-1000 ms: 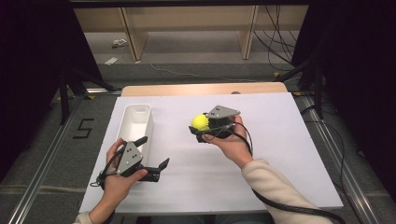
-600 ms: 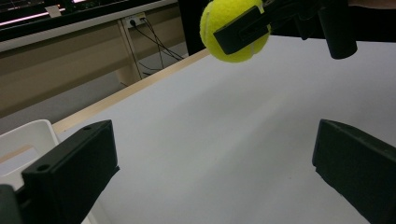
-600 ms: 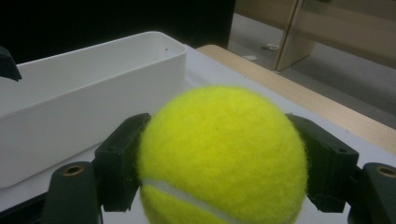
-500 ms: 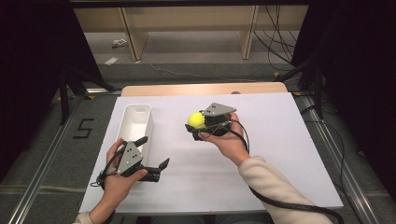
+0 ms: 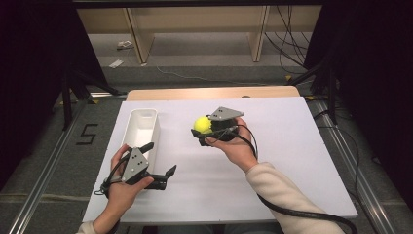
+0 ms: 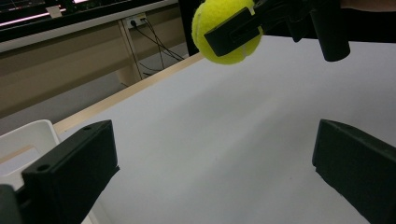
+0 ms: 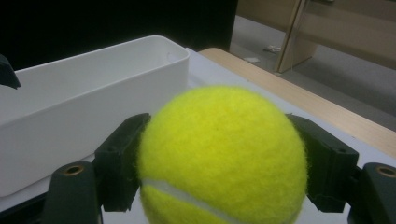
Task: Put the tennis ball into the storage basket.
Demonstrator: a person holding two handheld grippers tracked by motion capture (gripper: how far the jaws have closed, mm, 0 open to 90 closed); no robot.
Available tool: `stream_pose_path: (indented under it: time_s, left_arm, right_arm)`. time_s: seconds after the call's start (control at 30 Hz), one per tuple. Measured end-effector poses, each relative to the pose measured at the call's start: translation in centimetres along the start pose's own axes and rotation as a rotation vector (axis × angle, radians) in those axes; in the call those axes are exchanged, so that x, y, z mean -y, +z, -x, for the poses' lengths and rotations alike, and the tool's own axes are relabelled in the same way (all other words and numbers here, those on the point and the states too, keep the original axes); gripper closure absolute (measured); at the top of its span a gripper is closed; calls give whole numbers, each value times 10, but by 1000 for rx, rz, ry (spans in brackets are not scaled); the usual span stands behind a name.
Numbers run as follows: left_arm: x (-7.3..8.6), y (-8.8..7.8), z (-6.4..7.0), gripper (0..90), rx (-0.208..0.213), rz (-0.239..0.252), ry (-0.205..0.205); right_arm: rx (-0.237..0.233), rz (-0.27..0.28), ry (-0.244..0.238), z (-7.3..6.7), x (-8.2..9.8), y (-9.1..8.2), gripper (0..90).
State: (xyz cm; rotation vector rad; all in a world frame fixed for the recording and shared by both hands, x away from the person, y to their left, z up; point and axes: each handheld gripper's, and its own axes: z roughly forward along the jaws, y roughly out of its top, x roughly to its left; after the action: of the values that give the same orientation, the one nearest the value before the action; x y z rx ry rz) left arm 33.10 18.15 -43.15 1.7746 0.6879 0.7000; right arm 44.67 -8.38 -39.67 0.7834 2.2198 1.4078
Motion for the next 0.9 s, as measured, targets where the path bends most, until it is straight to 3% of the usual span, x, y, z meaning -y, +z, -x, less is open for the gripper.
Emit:
stream_pose_path:
  time_s: [0.6, 0.9]
  left_arm:
    - [0, 0, 0, 0, 1, 3, -2]
    - [0, 0, 2, 0, 16, -2, -26]
  right_arm:
    - [-12, 6, -7, -6, -11, 8, 267]
    - [-15, 10, -14, -9, -15, 12, 267]
